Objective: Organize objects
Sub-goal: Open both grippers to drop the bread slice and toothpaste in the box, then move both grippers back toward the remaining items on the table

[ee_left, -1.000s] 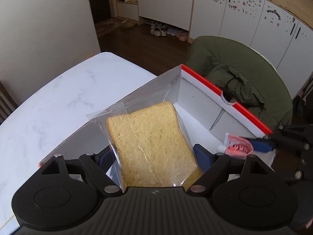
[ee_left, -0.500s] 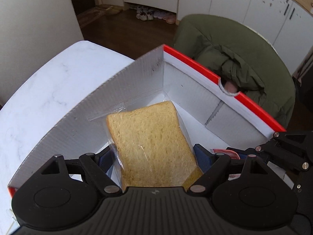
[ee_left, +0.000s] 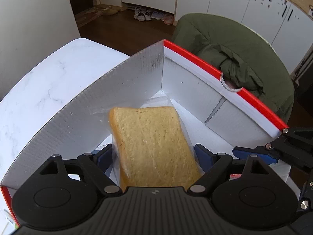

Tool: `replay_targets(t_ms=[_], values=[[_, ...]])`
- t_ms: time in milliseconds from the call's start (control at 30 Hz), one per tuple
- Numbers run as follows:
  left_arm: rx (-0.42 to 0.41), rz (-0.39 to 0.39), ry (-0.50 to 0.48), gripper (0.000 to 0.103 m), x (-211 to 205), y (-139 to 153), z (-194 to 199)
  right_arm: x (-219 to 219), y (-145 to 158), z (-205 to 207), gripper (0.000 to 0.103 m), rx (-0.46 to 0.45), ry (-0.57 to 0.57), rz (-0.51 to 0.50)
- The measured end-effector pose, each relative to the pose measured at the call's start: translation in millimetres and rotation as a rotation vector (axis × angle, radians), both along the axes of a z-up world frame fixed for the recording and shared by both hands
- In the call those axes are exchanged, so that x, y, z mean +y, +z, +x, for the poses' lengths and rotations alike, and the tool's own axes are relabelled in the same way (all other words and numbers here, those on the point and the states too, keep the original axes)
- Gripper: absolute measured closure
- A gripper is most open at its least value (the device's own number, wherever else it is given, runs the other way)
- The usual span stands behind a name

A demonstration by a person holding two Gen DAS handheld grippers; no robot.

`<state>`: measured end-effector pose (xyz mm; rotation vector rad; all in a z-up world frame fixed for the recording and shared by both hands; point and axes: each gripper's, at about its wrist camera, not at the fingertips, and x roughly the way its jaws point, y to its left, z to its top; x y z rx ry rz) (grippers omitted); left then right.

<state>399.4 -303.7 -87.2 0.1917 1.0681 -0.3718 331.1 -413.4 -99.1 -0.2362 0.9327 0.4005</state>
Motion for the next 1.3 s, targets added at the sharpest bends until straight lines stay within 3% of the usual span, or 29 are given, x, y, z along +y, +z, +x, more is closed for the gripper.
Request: replay_targets(t_ms=[267,833,1067,1300], values=[[-0.027,-0.078,0.054,0.016,17.2,16.7,-11.6,-5.8,18.0,-12.6,0.040,-0.049,0.003,0.048],[-0.162,-0.185,0.109,0.016,69.5,76.7,-73.5,-4.9,68.7,-46.2,0.035,-0.140,-0.018,0.142],[-0.222,-0.179,0.094,0.016,102.7,96.9,-119.1,19.0,87.4,-74.9,0.029,-0.167,0.004,0.174],[-0.215,-0.183,0.162,0.016,154.1,100.3,-159.8,56.2,95.0,-101.7,0.021,-0.177,0.044,0.179]])
